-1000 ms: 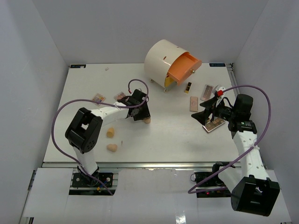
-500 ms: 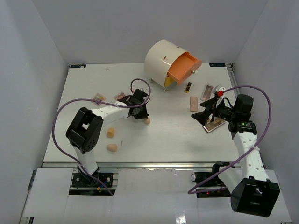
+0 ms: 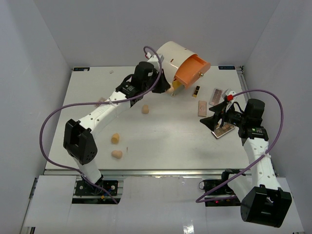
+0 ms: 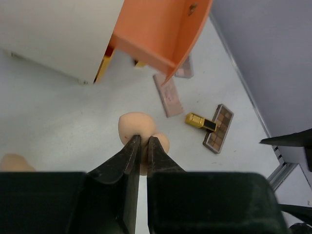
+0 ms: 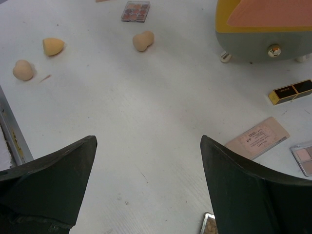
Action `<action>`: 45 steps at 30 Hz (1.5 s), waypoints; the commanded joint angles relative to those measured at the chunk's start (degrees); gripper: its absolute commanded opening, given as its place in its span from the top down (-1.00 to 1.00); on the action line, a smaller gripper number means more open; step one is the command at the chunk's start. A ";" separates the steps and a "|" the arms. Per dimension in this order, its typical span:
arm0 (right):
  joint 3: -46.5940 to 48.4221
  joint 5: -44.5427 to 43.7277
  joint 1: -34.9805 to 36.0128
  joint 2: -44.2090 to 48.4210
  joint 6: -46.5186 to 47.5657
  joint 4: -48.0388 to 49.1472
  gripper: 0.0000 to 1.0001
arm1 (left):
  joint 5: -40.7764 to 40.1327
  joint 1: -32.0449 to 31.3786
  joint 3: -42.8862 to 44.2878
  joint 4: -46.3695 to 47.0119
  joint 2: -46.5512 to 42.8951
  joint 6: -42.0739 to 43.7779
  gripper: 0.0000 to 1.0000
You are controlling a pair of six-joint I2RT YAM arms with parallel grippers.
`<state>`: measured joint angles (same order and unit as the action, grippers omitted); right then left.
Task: Organize the makeup
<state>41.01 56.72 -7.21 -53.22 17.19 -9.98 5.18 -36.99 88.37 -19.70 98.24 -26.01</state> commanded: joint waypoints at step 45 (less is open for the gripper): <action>-0.94 1.11 -0.61 0.13 0.56 2.60 -0.87 | -11.41 -6.08 44.27 16.83 33.16 18.90 -0.05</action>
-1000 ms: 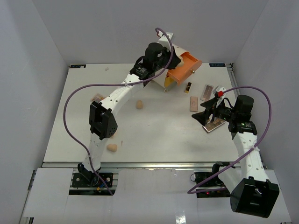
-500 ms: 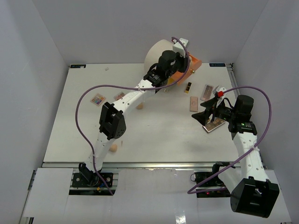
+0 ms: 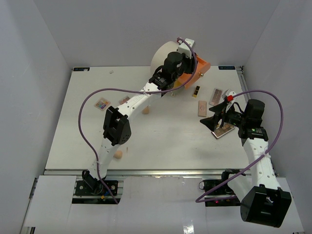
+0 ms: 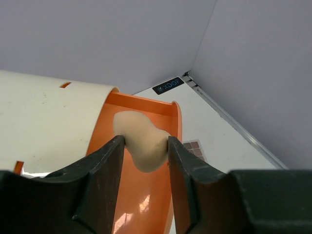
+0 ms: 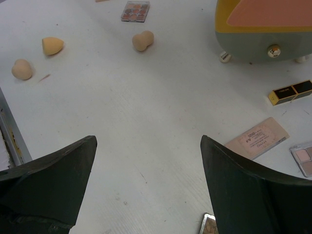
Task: Organize the makeup
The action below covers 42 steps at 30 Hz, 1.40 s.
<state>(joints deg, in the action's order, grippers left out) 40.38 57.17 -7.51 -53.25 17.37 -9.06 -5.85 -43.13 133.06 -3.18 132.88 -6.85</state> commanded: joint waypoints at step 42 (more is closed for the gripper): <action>47.29 -42.77 47.67 -56.39 -17.50 -8.65 -0.80 | -15.22 10.62 -95.66 -7.08 -102.25 0.09 -0.96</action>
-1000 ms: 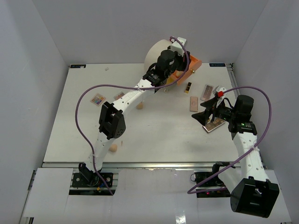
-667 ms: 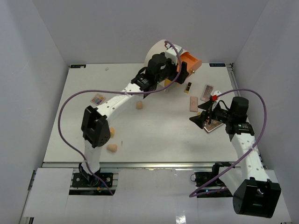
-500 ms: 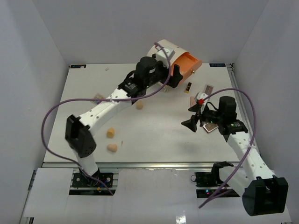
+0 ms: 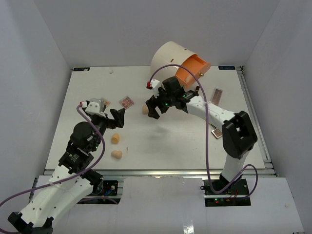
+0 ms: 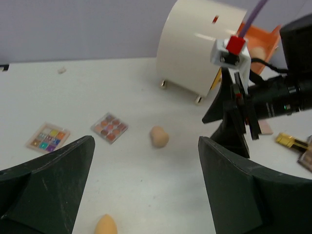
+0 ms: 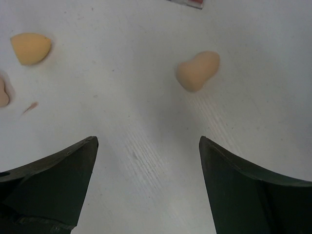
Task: Organize the makeup
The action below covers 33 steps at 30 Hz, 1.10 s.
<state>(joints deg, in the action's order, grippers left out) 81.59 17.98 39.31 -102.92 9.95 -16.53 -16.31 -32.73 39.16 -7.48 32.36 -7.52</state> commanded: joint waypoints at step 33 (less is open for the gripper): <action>19.71 -9.37 0.68 -25.24 -19.46 4.15 0.29 | 1.10 1.98 -1.99 -3.06 -0.27 1.02 -0.96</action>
<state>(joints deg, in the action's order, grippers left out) 101.55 8.39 39.87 -130.32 -10.15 -13.52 -15.96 -31.20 35.99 -10.57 32.53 -6.87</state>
